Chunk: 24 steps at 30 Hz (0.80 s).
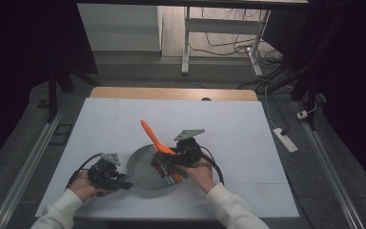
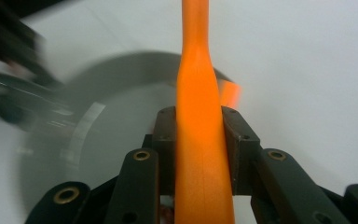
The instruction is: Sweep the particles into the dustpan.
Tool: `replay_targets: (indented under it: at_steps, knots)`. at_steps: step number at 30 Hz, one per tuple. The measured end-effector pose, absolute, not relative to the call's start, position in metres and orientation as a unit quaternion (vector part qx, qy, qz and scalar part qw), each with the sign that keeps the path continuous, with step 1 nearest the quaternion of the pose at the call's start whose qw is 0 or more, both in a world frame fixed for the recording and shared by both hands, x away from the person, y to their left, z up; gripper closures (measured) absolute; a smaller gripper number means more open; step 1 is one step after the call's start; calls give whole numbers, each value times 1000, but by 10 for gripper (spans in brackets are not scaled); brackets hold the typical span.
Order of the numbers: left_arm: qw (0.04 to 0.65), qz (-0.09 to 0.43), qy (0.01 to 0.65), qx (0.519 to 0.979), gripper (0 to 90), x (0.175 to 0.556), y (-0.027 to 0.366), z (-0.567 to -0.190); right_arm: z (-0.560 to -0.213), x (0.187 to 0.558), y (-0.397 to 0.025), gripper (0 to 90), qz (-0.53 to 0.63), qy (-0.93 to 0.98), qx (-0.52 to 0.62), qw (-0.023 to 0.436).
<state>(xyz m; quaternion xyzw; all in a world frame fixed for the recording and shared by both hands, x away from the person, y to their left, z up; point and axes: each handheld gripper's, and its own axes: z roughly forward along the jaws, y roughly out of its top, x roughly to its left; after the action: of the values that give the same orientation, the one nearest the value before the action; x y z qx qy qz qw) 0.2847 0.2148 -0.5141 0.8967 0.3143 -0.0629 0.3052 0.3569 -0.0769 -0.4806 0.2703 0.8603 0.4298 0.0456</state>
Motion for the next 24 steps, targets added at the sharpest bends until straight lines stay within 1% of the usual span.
replay_targets:
  at_steps: [4,8,12,16,21,24]
  knots:
    - [308,-63,314,896,615,284,215,-513,-471,354,-78,705,434,859,260,77]
    - [309,-63,316,895,615,283,216,-513,-464,359,-95,704,438,849,278,100]
    - [309,-62,316,895,615,280,216,-512,-465,362,-113,704,421,848,297,124]
    - [307,-62,315,896,615,275,216,-512,-472,359,-127,704,404,849,316,129]
    - [305,-60,314,897,614,269,213,-512,-481,346,-133,704,376,860,318,135]
    - [304,-59,314,898,614,268,212,-512,-486,339,-134,704,384,860,317,115]
